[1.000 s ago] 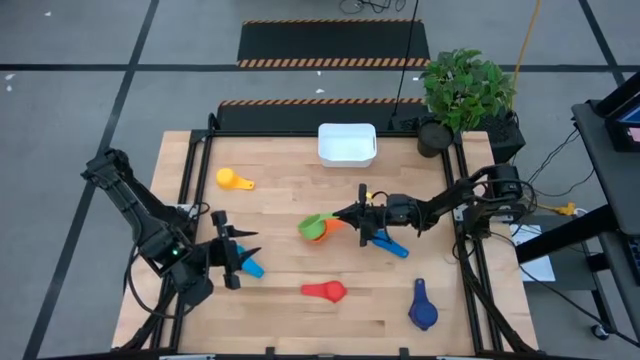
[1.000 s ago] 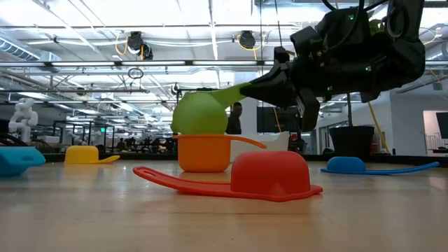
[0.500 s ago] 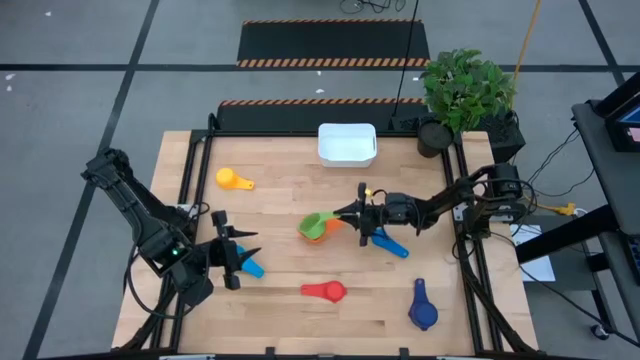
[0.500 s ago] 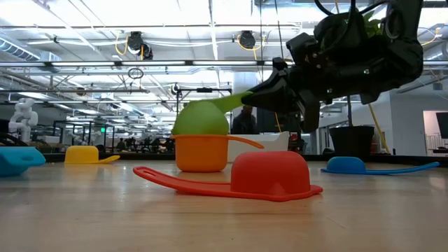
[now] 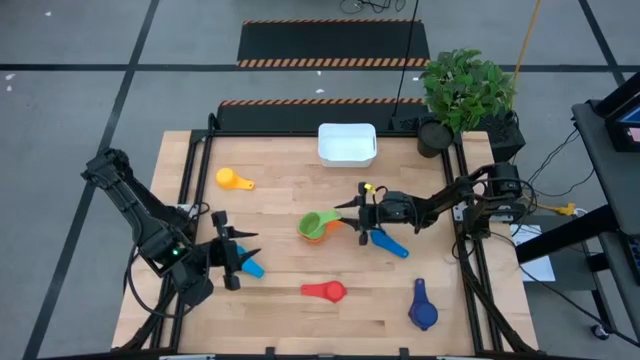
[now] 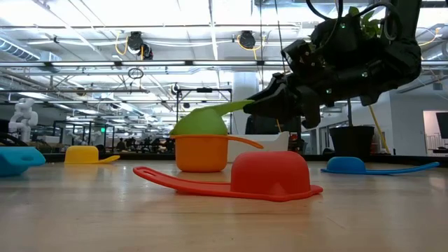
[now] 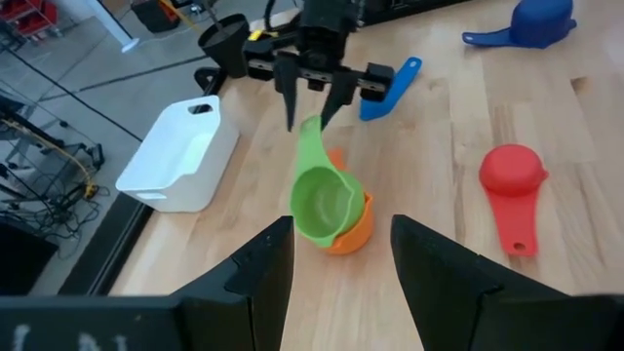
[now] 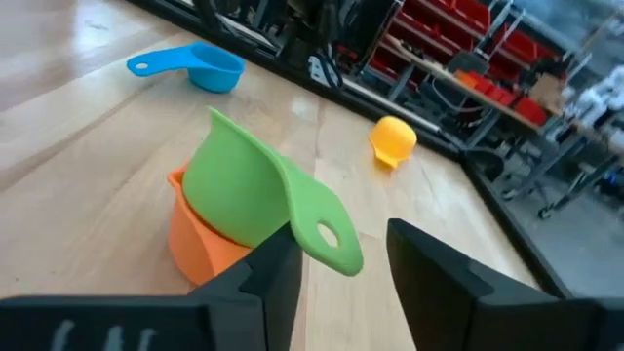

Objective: Nest measuring cups in basket
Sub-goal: Stack the green measuring cup into the orange measuring cup

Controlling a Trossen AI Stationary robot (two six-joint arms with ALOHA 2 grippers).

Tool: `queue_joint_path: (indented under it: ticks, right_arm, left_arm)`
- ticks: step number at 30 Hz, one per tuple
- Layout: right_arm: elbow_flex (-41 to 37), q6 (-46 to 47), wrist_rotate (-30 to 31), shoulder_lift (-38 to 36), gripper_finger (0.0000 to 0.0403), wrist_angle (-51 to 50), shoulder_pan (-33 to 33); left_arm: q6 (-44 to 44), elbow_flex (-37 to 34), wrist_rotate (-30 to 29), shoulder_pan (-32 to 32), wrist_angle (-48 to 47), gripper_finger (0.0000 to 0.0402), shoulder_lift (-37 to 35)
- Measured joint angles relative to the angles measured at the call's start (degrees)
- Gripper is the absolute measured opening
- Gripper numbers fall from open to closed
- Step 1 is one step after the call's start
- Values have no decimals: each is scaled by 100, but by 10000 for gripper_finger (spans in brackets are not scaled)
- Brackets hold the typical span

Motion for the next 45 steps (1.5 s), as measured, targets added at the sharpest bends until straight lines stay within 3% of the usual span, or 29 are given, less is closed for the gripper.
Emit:
queue_joint_path:
  ticks: [10, 22, 27, 29, 37, 45]
  right_arm:
    - [-1, 837, -5, -185, 179, -671, -113]
    - [-3, 1754, 8, -1412, 185, -2463, -114]
    - [103, 2427, 888, -1785, 190, -2657, -174]
    - [249, 2670, 912, -1886, 203, -2896, -216]
    - [1142, 3002, 895, -1666, 282, -4249, 135]
    - [1382, 3255, 271, -1046, 309, -4278, 194]
  left_arm:
    - [-3, 0, 16, 0, -2, 175, 2]
    - [-146, 0, 18, 0, -2, 175, 0]
    - [-85, 0, 17, 0, -2, 175, 2]
    - [6, 0, 16, 0, -2, 175, 2]
    - [89, 0, 10, 159, 0, 175, 2]
    - [44, 0, 12, 355, 7, 175, 2]
